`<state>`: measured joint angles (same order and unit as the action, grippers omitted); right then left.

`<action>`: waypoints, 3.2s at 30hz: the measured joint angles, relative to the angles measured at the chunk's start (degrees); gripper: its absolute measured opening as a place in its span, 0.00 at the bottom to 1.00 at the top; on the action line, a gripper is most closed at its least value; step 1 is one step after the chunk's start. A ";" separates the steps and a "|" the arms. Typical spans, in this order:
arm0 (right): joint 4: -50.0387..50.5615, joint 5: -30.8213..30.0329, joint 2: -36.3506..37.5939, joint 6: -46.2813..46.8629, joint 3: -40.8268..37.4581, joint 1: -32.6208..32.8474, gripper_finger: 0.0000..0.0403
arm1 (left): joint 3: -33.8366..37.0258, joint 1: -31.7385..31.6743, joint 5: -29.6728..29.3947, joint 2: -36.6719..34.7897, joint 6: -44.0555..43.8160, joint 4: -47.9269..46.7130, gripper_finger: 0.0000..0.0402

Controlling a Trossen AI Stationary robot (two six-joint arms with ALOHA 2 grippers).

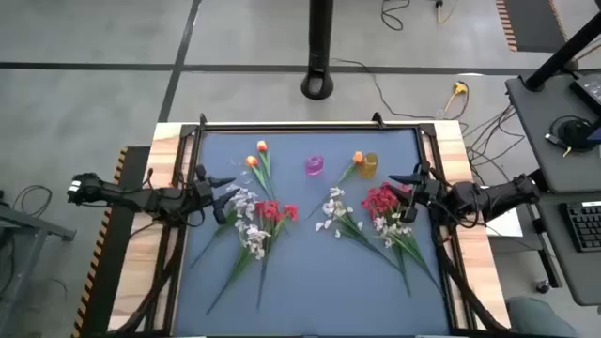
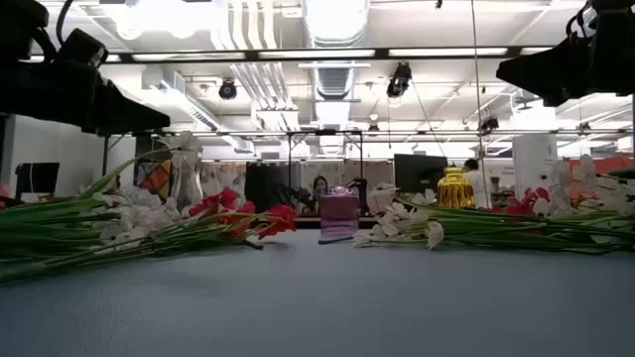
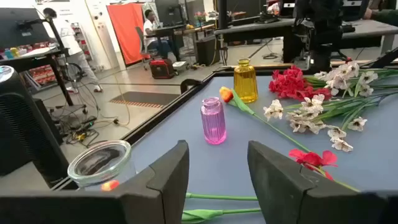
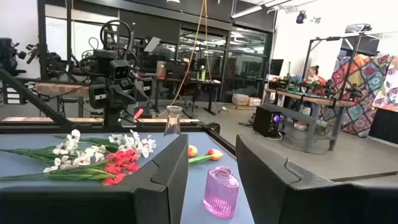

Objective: Sort flowers into vase by color

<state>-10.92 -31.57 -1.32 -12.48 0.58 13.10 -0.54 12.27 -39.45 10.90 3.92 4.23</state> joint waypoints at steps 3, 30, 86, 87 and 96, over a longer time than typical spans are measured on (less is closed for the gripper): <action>0.00 0.01 0.00 -0.06 0.00 -0.02 0.32 | -0.01 0.00 -0.01 0.00 -0.01 0.01 0.37; 0.00 0.02 0.00 -0.06 0.02 0.00 0.32 | -0.01 -0.02 -0.01 0.00 -0.01 0.01 0.37; -6.87 8.04 -0.99 31.95 0.02 0.00 0.32 | -2.25 0.04 6.55 1.64 -32.18 12.43 0.37; -7.19 8.04 -1.09 32.35 0.02 0.00 0.32 | -2.15 0.04 6.59 2.14 -32.25 14.46 0.37; -7.82 8.03 -1.09 32.44 0.02 0.00 0.32 | -2.32 0.04 7.35 9.55 -33.19 23.79 0.37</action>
<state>-18.74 -23.54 -2.42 19.96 0.60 13.10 -2.85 12.32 -32.10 20.45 -29.27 28.02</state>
